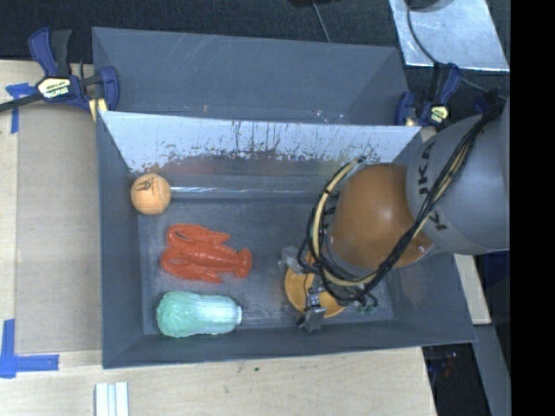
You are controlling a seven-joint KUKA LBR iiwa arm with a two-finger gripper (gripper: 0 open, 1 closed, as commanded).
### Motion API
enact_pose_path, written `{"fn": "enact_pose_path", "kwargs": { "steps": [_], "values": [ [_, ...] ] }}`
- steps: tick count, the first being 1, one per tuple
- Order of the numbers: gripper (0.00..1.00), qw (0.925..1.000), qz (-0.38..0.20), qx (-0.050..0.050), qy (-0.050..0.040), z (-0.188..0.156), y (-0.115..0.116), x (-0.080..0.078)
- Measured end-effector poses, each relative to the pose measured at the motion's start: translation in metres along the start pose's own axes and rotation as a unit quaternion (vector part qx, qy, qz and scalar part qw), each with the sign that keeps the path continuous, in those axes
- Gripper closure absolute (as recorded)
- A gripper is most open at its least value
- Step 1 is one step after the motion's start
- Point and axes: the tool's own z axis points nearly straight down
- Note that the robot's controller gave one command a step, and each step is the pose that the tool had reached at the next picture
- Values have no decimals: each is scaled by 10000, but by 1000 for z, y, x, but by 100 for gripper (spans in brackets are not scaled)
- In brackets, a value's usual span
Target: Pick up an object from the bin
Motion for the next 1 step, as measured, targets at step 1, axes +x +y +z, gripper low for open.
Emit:
{"fn": "enact_pose_path", "kwargs": {
  "steps": [1],
  "values": [
    [100, 10000, -1, 0, 1, 0, 0, 0]
  ]
}}
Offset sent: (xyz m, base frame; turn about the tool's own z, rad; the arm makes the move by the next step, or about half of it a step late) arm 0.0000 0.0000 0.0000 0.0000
